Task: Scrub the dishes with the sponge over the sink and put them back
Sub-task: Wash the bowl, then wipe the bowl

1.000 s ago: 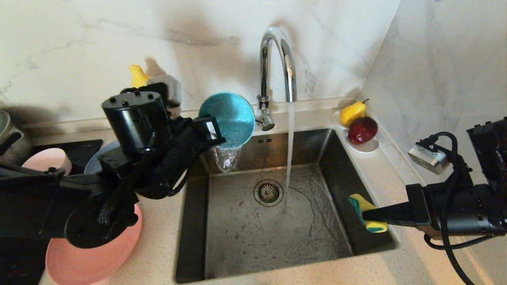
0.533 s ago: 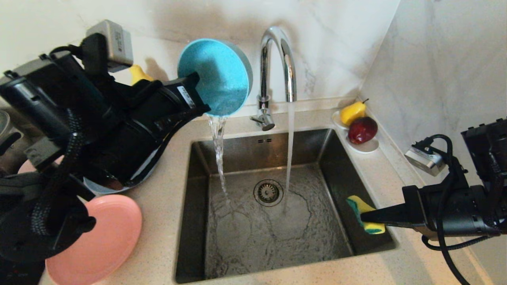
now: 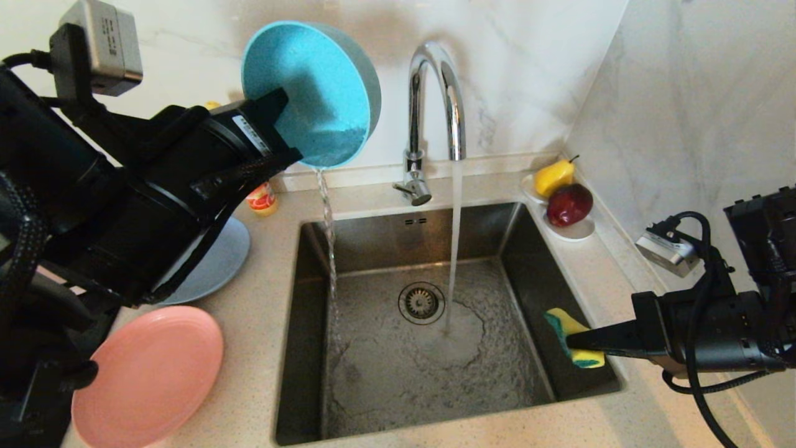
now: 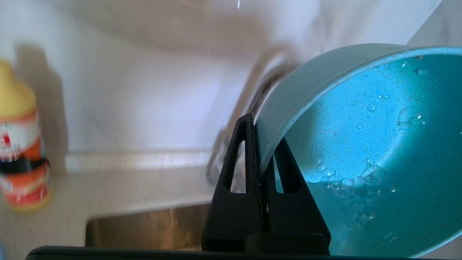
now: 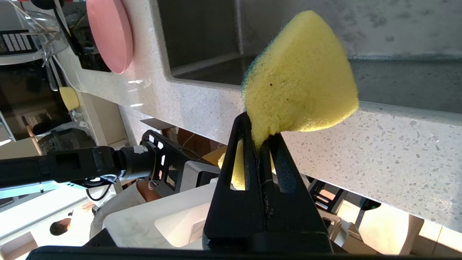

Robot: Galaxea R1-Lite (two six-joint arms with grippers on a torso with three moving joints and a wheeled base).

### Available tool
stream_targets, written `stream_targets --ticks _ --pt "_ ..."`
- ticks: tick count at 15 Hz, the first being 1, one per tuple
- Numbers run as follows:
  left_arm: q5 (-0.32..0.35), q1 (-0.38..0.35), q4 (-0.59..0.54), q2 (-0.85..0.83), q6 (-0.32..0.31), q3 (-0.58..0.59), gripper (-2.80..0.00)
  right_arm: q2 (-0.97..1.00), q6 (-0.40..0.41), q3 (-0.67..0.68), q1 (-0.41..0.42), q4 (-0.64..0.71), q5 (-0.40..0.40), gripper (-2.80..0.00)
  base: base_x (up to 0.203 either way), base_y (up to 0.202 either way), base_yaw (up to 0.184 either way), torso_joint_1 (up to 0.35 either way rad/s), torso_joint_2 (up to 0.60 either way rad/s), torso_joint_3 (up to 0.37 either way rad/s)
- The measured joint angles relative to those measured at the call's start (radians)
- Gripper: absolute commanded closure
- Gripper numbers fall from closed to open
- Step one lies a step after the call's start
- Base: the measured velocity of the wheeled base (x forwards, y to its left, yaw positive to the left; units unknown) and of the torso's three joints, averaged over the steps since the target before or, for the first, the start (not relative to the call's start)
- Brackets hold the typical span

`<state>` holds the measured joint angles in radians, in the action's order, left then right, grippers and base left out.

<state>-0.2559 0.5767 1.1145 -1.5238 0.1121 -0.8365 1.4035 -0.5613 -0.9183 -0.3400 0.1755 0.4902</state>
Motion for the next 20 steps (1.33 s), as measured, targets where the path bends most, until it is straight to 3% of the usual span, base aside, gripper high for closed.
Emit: stream_targets --ticks 4,9,11,15,20 --pt "-0.001 -0.004 -0.071 -0.07 0.009 0.064 0.0 -0.013 0.0 -0.016 -0.004 0.0 0.014 0.0 0.0 0.0 0.0 0.0 0.0 0.0" --pt "0.001 0.004 -0.434 -0.108 0.026 0.108 0.0 -0.04 -0.021 -0.106 -0.077 0.025 0.062 0.0 0.0 0.0 0.0 0.0 0.0 0.0" --pt "-0.015 0.035 -0.47 -0.098 0.018 0.113 0.0 -0.041 -0.03 -0.16 -0.151 0.062 0.063 0.0 0.0 0.0 0.0 0.0 0.0 0.0" --pt "-0.2 0.147 -0.464 -0.114 0.015 0.098 0.0 0.0 -0.035 -0.267 -0.301 0.115 0.055 0.0 0.0 0.0 0.0 0.0 0.0 0.0" --pt "-0.392 0.219 -0.422 -0.189 0.018 0.028 0.0 0.129 -0.035 -0.338 -0.345 0.108 0.052 0.0 0.0 0.0 0.0 0.0 0.0 0.0"
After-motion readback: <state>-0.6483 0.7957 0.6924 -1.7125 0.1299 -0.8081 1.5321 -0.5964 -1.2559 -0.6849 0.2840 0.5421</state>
